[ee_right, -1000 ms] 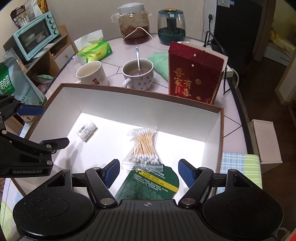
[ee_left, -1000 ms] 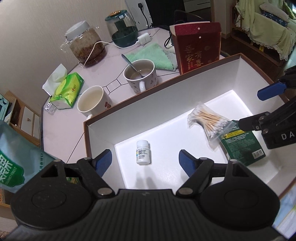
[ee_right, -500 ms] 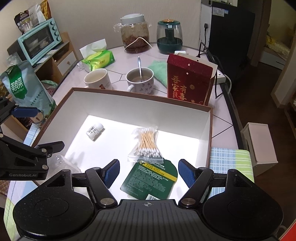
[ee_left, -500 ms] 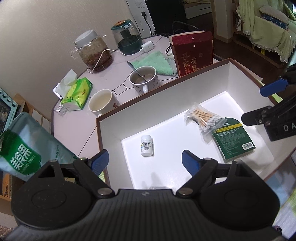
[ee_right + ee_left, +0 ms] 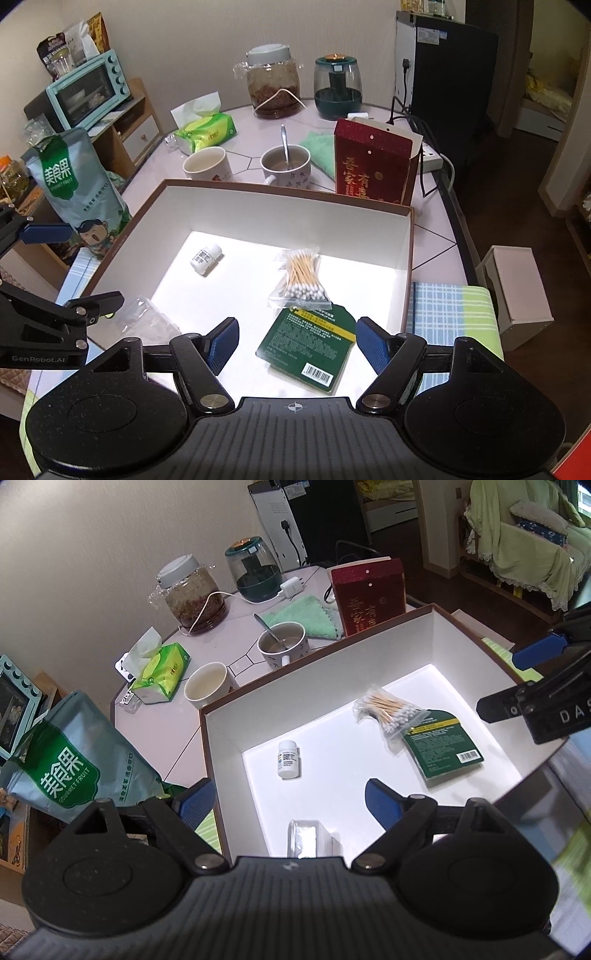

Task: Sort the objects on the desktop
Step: 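Raise both open grippers above the box away from the placed items, then move both open grippers back toward the remaining items beside the box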

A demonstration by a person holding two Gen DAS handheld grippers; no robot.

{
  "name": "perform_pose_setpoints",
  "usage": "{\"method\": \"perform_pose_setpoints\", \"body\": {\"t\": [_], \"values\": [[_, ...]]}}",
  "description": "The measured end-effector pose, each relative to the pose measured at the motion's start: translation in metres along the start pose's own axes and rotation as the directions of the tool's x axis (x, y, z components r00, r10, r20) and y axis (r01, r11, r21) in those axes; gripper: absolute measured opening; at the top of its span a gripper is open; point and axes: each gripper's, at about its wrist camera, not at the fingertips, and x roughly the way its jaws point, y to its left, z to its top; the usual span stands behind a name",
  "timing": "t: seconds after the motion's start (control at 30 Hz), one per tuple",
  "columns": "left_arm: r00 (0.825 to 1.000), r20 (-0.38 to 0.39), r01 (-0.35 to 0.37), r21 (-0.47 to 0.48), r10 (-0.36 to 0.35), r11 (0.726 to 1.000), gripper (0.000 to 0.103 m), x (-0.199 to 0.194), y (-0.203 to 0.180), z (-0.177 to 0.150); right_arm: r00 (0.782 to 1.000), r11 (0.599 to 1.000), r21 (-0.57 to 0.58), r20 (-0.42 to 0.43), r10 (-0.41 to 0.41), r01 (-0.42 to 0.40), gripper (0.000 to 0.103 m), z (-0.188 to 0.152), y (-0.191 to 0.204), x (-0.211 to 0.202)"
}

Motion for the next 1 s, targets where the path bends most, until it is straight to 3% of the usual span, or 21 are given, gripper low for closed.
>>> {"method": "perform_pose_setpoints", "body": {"t": [0.4, 1.0], "values": [[0.998, 0.046, 0.035, -0.024, -0.034, 0.999, 0.09, -0.048, 0.009, -0.05, 0.999, 1.0, 0.006, 0.054, 0.009, -0.01, 0.073, -0.034, -0.003, -0.043], [0.995, 0.0, 0.097, -0.029, -0.097, 0.995, 0.091, -0.083, 0.015, -0.15, 0.997, 0.998, 0.056, 0.075, 0.033, -0.037, 0.073, -0.098, -0.007, -0.092]]}}
